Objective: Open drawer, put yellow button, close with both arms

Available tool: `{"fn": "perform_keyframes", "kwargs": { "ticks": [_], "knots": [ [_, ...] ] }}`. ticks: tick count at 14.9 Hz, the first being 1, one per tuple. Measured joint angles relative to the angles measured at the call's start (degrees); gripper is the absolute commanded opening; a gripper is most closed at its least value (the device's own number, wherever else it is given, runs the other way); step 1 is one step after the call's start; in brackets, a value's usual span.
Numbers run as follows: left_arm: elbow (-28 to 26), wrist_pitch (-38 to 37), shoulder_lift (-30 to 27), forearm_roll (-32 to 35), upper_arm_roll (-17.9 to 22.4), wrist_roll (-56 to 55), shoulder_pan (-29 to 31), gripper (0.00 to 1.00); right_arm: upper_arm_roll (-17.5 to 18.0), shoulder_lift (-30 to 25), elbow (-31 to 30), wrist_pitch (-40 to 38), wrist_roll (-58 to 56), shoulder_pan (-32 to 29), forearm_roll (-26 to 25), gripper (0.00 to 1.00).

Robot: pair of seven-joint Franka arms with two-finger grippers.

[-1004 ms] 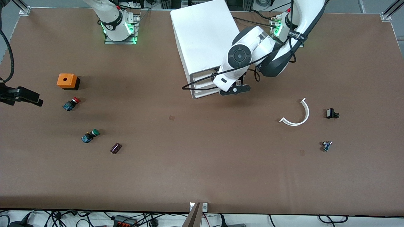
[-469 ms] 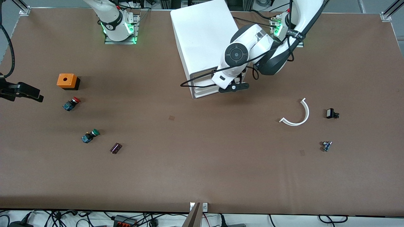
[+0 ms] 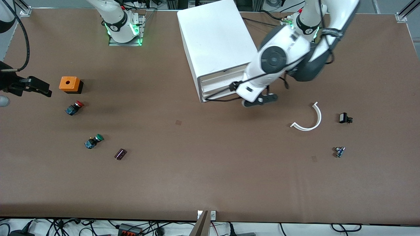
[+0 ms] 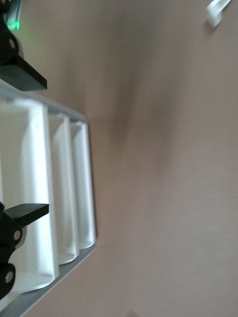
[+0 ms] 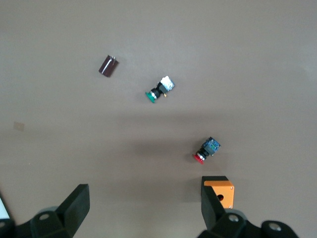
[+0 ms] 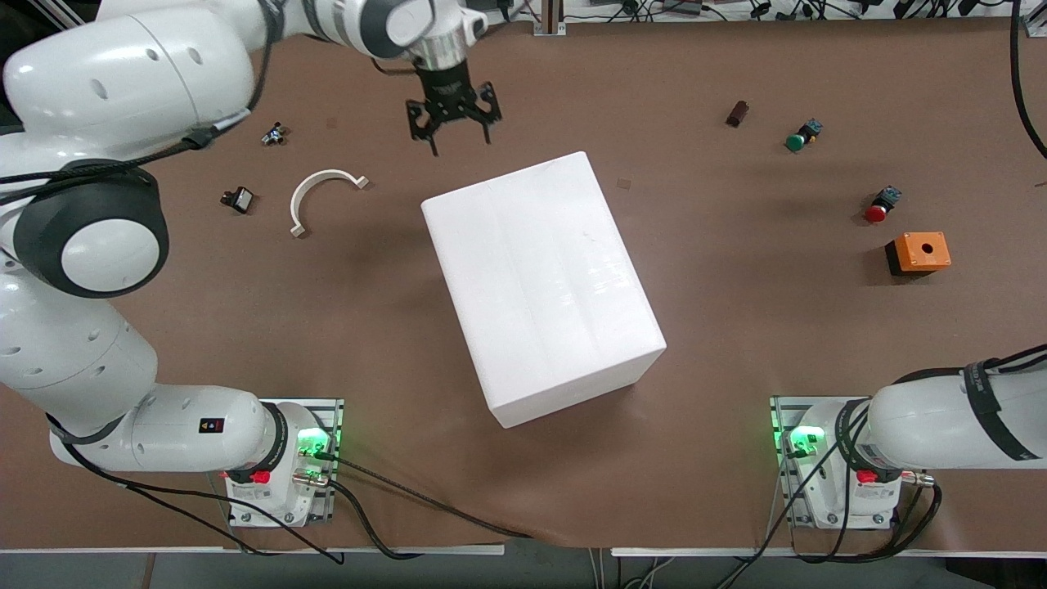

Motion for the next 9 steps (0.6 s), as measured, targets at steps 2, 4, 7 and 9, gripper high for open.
{"fn": "perform_keyframes", "kwargs": {
  "ticks": [2,4,7,9],
  "knots": [
    [3.2,-4.4,-0.1,3.1,0.0,4.9,3.5,1.00,-0.1,-2.4,-3.6,0.5,0.1,0.0,0.0,1.00],
    [5.7,-8.6,-0.3,4.1,-0.1,11.0,7.1,1.00,-0.1,-3.6,-5.2,0.6,0.2,0.0,0.0,1.00],
    [9.0,-13.0,-0.5,4.3,-0.1,19.9,11.9,1.00,-0.1,-3.9,-5.4,0.8,0.2,0.1,0.0,1.00],
    [11.7,-15.4,-1.2,4.3,0.0,27.3,14.7,1.00,-0.1,-4.0,-5.4,0.9,0.2,0.1,0.0,1.00]
  ]
}}
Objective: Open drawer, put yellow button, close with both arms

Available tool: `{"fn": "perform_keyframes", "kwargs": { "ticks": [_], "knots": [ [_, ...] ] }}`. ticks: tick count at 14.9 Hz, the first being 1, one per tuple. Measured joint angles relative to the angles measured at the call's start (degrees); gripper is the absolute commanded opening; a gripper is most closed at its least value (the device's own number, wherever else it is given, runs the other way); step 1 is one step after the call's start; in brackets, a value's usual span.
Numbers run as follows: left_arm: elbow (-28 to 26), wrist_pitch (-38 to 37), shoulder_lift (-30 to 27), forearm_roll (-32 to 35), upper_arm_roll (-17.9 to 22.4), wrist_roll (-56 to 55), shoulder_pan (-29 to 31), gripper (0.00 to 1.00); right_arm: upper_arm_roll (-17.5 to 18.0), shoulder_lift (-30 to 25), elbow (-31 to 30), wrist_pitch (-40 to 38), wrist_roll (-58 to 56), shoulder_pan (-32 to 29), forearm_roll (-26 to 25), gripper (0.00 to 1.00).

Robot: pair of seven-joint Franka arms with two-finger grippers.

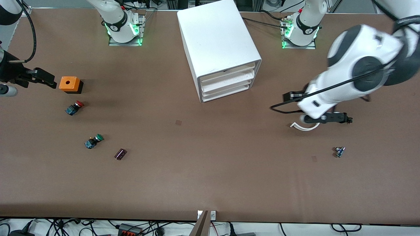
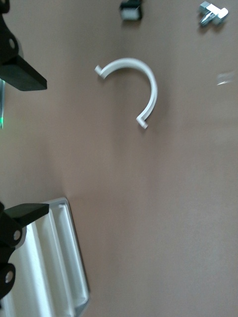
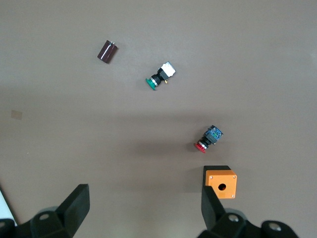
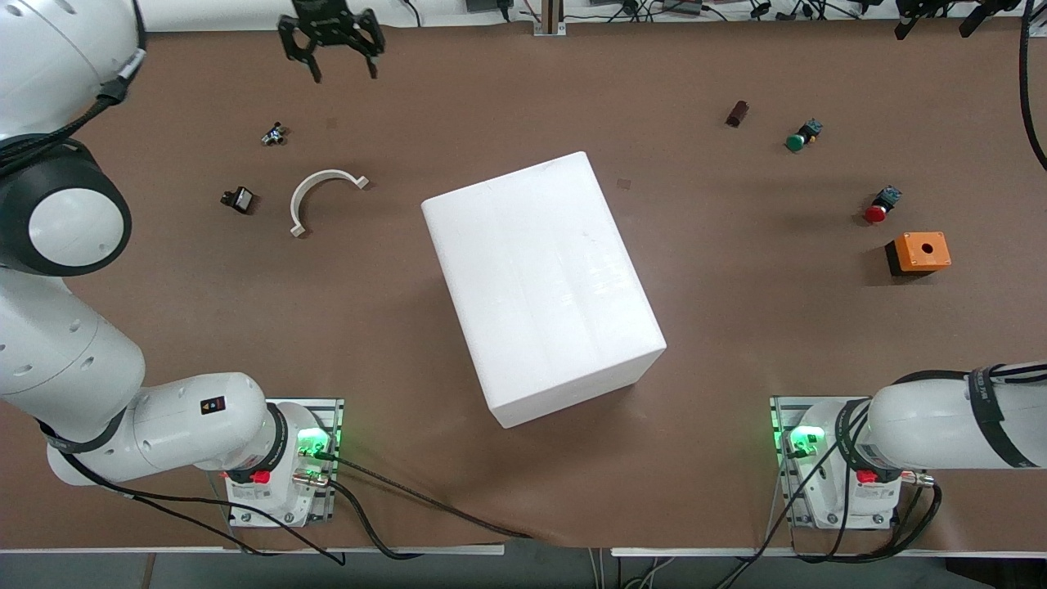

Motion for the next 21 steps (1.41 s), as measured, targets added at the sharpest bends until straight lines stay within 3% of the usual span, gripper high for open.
{"fn": "perform_keyframes", "kwargs": {
  "ticks": [2,3,6,9,11,14,21],
  "knots": [
    [1.2,-1.1,-1.8,0.0,1.5,6.3,1.6,1.00,0.0,-0.3,0.0,-0.1,0.0,0.0,0.0,1.00],
    [1.2,-1.2,-3.3,0.0,4.1,9.8,1.1,1.00,0.0,-0.5,0.0,-0.2,0.0,0.0,0.0,1.00],
    [0.2,-1.6,-7.9,-1.6,15.6,18.3,-4.2,1.00,-0.1,-0.7,0.0,-0.5,0.0,0.0,0.0,1.00],
    [-5.9,2.4,-13.8,-5.0,25.7,20.1,-9.8,1.00,-0.1,-0.7,-0.2,-0.6,0.0,0.0,0.0,1.00],
    [-11.2,6.2,-17.7,-5.3,30.3,20.6,-13.0,1.00,-0.1,-0.7,-0.3,-0.6,0.0,0.0,0.0,1.00],
    [-14.7,8.3,-20.4,-5.3,33.0,20.7,-15.8,1.00,-0.1,-0.7,-0.4,-0.5,0.0,0.0,0.0,1.00],
    [-15.5,8.7,-20.8,-5.3,33.2,20.7,-16.5,1.00,0.1,-2.3,-2.0,0.9,-1.0,0.3,0.0,1.00]
  ]
}}
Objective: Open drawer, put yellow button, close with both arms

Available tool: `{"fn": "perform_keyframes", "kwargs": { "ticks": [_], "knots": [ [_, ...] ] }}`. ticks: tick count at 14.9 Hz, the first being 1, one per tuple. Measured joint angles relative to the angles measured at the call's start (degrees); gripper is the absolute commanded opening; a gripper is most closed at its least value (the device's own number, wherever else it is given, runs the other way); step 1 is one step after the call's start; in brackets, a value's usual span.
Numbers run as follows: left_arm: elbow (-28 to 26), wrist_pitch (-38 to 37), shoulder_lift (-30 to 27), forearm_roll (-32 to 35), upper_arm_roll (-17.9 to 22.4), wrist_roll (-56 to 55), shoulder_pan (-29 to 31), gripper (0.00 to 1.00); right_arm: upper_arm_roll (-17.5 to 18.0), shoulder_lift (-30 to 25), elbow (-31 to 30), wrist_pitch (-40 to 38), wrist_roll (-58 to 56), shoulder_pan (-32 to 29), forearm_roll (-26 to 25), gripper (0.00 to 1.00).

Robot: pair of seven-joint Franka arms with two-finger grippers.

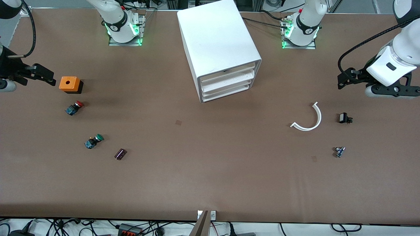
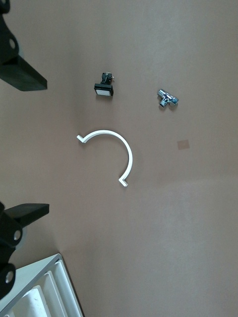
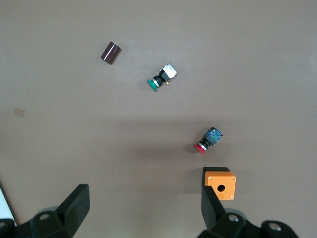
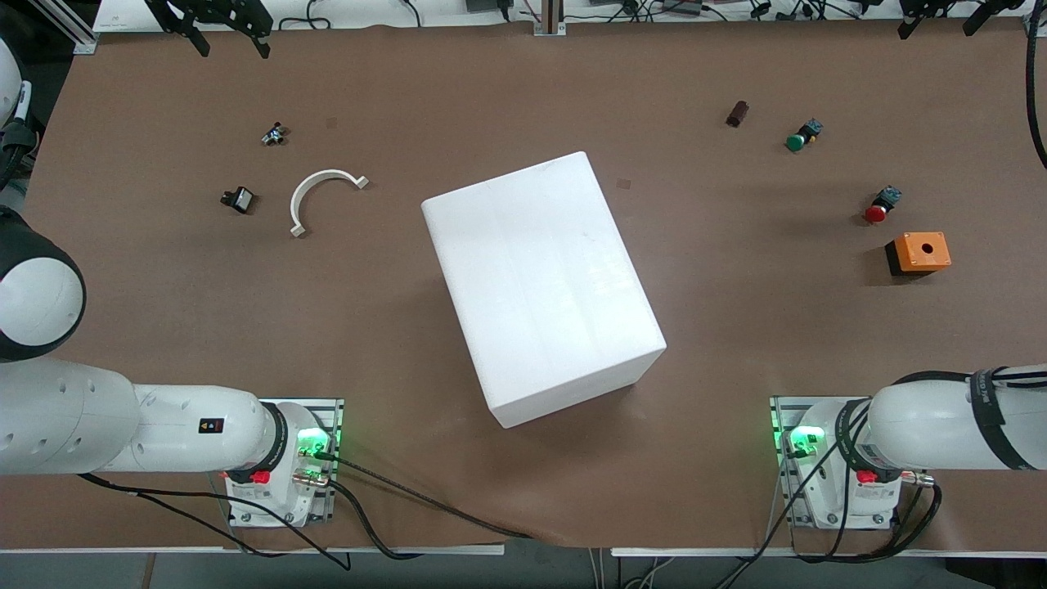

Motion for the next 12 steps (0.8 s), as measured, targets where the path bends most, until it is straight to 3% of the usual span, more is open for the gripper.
{"fn": "perform_keyframes", "kwargs": {
  "ticks": [12],
  "knots": [
    [0.8,-3.5,-0.9,0.0,-1.1,0.0,-0.8,1.00,0.1,-0.1,-0.7,0.7,0.0,1.5,0.1,1.00]
  ]
}}
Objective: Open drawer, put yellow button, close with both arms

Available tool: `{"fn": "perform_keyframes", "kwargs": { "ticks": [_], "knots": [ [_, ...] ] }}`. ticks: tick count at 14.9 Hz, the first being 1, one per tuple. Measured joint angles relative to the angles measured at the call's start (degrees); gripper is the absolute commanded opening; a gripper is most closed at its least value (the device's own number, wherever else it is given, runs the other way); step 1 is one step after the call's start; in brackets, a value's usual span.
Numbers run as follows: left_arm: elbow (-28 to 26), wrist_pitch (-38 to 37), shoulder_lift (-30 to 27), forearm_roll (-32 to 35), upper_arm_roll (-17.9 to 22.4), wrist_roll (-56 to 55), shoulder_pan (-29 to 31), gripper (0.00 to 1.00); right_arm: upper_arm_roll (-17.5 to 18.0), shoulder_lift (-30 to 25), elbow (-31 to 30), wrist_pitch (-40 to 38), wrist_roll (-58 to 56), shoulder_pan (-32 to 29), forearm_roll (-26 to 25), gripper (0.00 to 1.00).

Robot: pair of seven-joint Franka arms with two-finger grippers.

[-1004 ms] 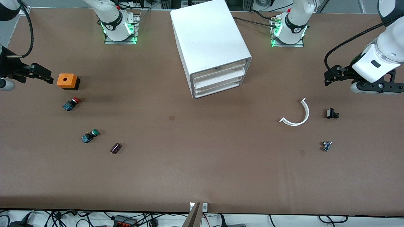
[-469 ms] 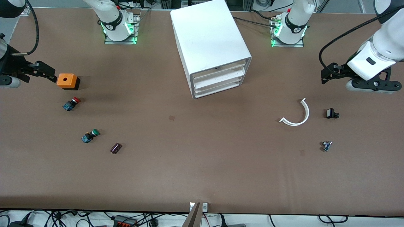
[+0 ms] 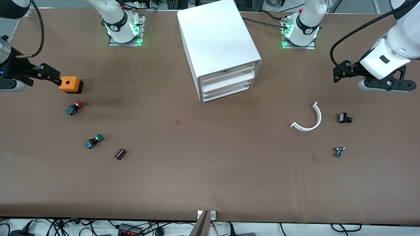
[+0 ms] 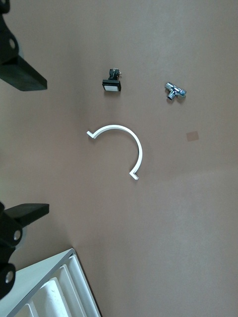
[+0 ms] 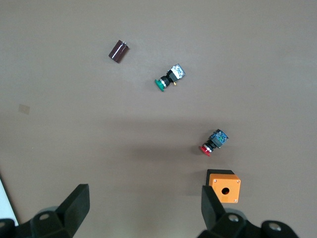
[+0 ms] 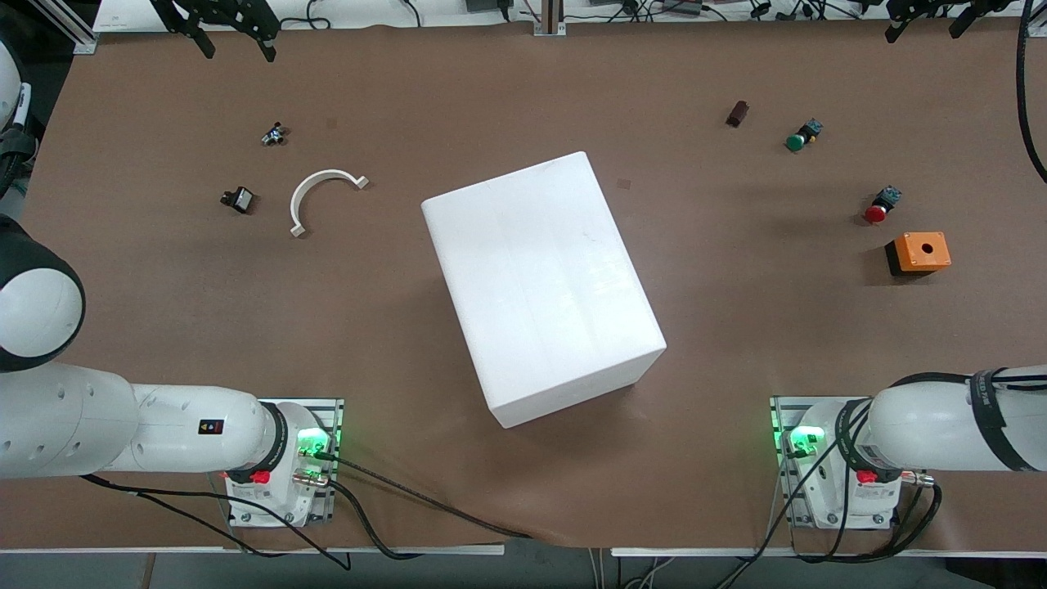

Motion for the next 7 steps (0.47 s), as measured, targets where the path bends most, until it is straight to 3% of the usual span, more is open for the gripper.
{"fn": "perform_keyframes", "kwargs": {
  "ticks": [7],
  "knots": [
    [0.1,-0.7,-0.3,0.0,0.2,0.0,0.1,1.00,0.0,0.1,0.0,0.6,0.0,1.1,0.0,1.00]
  ]
}}
